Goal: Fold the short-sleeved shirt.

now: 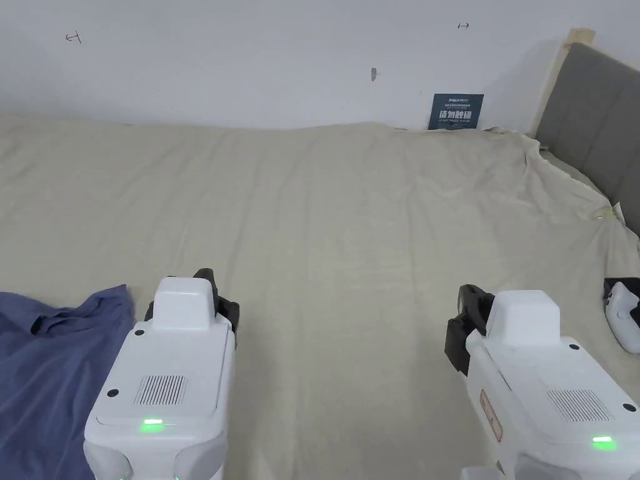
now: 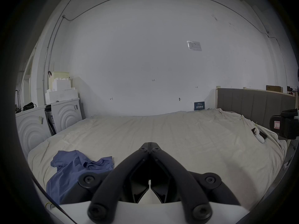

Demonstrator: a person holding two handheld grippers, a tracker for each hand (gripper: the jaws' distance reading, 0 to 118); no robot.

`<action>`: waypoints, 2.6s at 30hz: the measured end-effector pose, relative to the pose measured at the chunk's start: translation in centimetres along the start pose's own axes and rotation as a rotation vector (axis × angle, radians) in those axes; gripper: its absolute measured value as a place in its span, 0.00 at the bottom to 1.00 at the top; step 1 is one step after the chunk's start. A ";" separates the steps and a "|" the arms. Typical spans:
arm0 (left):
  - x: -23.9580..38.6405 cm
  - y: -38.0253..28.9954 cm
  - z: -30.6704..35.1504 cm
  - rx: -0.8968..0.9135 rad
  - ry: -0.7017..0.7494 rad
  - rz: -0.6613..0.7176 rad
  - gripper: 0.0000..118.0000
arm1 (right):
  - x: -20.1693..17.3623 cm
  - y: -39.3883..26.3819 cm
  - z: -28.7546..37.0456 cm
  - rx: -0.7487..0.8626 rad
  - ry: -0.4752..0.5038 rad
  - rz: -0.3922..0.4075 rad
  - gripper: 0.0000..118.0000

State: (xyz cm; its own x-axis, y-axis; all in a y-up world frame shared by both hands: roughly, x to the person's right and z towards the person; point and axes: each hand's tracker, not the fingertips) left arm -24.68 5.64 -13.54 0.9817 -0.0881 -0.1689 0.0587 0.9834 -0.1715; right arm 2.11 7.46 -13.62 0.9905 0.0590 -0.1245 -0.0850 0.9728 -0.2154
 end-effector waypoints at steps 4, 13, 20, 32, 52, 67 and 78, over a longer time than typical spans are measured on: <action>0.1 0.2 0.1 0.003 -0.004 -0.004 0.00 | -0.4 0.6 0.4 0.003 -0.005 -0.002 0.00; 0.1 0.7 0.3 0.013 -0.005 0.002 0.00 | -0.1 1.0 0.3 0.019 -0.002 0.019 0.00; 0.1 1.0 0.6 0.014 -0.009 0.005 0.00 | 0.1 1.1 0.4 0.020 0.002 0.021 0.00; 0.2 1.1 0.6 0.015 -0.013 0.007 0.00 | 0.1 1.5 0.6 0.022 -0.004 0.022 0.00; -1.8 1.2 0.9 0.026 0.024 0.035 0.00 | -1.4 2.6 -0.4 0.026 0.043 0.032 0.00; -12.2 0.0 5.7 0.021 0.338 0.082 0.00 | -12.5 4.0 -2.4 0.062 0.367 0.085 0.00; -17.4 -1.6 9.9 -0.016 0.512 0.109 0.00 | -19.1 4.0 -1.6 0.057 0.544 0.110 0.00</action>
State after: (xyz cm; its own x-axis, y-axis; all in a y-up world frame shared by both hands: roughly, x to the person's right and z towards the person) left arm -40.04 7.20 -0.67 0.7671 -0.0556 -0.6392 -0.0453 0.9891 -0.1404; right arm -17.36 9.81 -13.65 0.7759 0.0515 -0.6288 -0.1637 0.9789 -0.1219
